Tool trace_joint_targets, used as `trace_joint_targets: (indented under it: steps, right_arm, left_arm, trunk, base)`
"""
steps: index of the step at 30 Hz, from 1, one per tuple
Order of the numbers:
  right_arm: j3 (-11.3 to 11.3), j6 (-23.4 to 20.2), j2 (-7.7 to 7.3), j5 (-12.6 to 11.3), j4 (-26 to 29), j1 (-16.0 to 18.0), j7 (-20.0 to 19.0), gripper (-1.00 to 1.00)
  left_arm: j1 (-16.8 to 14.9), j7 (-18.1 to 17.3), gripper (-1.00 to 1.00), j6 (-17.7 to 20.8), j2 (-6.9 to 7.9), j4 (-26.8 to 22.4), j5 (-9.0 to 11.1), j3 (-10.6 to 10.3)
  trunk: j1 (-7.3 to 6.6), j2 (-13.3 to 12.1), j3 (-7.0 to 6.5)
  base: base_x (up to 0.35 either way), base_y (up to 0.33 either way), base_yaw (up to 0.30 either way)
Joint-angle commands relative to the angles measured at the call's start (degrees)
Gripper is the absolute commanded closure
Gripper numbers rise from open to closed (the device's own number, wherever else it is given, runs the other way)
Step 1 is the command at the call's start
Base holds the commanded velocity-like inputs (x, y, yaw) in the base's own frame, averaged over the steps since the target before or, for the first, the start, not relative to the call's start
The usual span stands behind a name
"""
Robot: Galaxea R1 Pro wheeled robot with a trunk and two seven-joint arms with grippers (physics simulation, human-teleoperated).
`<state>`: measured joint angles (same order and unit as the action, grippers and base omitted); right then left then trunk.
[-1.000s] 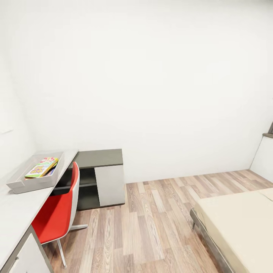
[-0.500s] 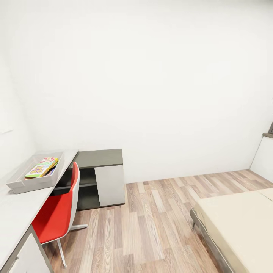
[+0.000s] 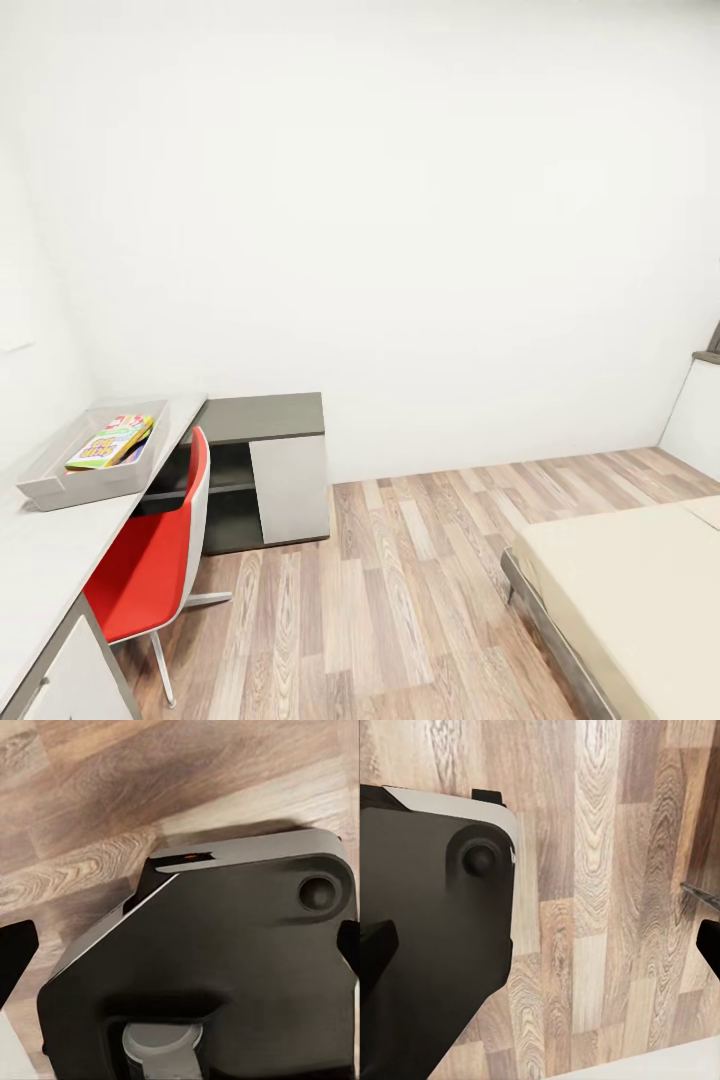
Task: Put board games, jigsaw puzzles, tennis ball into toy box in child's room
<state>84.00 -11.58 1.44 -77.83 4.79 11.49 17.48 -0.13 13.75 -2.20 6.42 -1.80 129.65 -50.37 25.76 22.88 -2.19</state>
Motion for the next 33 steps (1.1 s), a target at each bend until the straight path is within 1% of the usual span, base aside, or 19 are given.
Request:
trace_joint_targets:
  steps: [1, 4, 5, 8, 9, 12, 13, 17, 18, 22, 25, 27, 31, 32, 33]
  right_arm:
    - [0.4, -0.3, -0.02, -0.2, 0.1, 0.0, 0.3, -1.0]
    - [0.4, -0.2, -0.03, -0.2, 0.1, 0.0, 0.3, -1.0]
    - [0.4, -0.2, -0.03, -0.2, 0.1, 0.0, 0.3, -1.0]
    - [0.4, -0.2, -0.03, -0.2, 0.1, 0.0, 0.3, -1.0]
    - [0.4, -0.2, -0.03, -0.2, 0.1, 0.0, 0.3, -1.0]
    - [0.4, -0.2, -0.04, -0.2, 0.1, 0.0, 0.3, -1.0]
    - [0.4, -0.2, -0.04, -0.2, 0.1, 0.0, 0.3, -1.0]
    - [0.4, -0.2, -0.04, -0.2, 0.1, 0.0, 0.3, -1.0]
    - [0.4, -0.2, -0.04, -0.2, 0.1, 0.0, 0.3, -1.0]
    - [0.4, -0.2, -0.04, -0.2, 0.1, 0.0, 0.2, -1.0]
    - [0.4, 0.0, -0.04, -0.2, 0.2, 0.0, 0.2, -1.0]
    - [0.4, 0.2, -0.04, -0.2, 0.3, 0.0, 0.2, -1.0]
    - [0.4, 1.8, -0.04, -0.2, 0.6, 0.0, 0.2, -1.0]
    - [0.4, 1.8, -0.04, -0.2, 0.6, 0.0, 0.2, -1.0]
    - [0.4, 2.3, -0.04, -0.2, 0.6, 0.0, 0.2, -1.0]
  left_arm:
    - [0.1, 0.4, -1.0, -0.2, 0.03, -0.2, 0.4, -0.5]
    - [1.8, 0.3, -1.0, -0.2, -0.83, -0.1, -1.2, 0.0]
    - [1.8, 0.3, -1.0, -0.2, -0.83, -0.1, -1.2, 0.0]
    - [2.7, 0.3, -1.0, -0.3, -1.29, 0.0, -3.0, 0.3]
    - [2.7, 0.3, -1.0, -0.3, -1.29, 0.0, -3.0, 0.3]
    - [3.2, 0.3, -1.0, -0.3, -1.52, 0.0, -4.5, 0.4]
    - [3.2, 0.3, -1.0, -0.3, -1.52, 0.0, -4.5, 0.4]
    - [3.7, 0.3, -1.0, -0.3, -1.68, -0.1, -6.7, -0.1]
    - [3.7, 0.3, -1.0, -0.3, -1.68, -0.1, -6.7, -0.1]
    - [3.8, 0.3, -1.0, -0.3, -1.73, -0.1, -9.0, -0.6]
    - [3.9, 0.3, -1.0, -0.3, -1.75, -0.2, -9.8, -0.8]
    - [3.9, 0.3, -1.0, -0.4, -1.75, -0.2, -10.0, -0.8]
    - [3.9, 0.3, -1.0, -0.4, -1.76, -0.2, -11.2, -0.5]
    - [3.9, 0.3, -1.0, -0.4, -1.76, -0.2, -11.2, -0.5]
    - [3.9, 0.3, -1.0, -0.4, -1.76, -0.2, -12.1, -0.1]
  trunk:
    - [0.02, 0.0, 0.02]
    - [0.02, 0.0, 0.02]
    - [0.02, 0.0, 0.02]
    - [0.02, 0.0, 0.02]
    - [0.02, 0.0, 0.02]
    - [0.02, 0.0, 0.02]
    - [0.02, 0.0, 0.02]
    - [0.02, 0.0, 0.02]
    - [0.02, 0.0, 0.02]
    - [0.02, 0.0, 0.02]
    - [0.02, 0.0, 0.02]
    - [0.02, 0.0, 0.02]
    - [0.02, 0.0, 0.02]
    - [0.02, 0.0, 0.02]
    - [0.02, 0.0, 0.02]
  base:
    - [0.0, 0.0, 0.0]
    - [0.0, 0.0, 0.0]
    - [0.0, 0.0, 0.0]
    - [0.0, 0.0, 0.0]
    - [0.0, 0.0, 0.0]
    - [0.0, 0.0, 0.0]
    - [0.0, 0.0, 0.0]
    - [0.0, 0.0, 0.0]
    - [0.0, 0.0, 0.0]
    - [0.0, 0.0, 0.0]
    - [0.0, 0.0, 0.0]
    - [0.0, 0.0, 0.0]
    - [0.0, 0.0, 0.0]
    - [0.0, 0.0, 0.0]
    - [0.0, 0.0, 0.0]
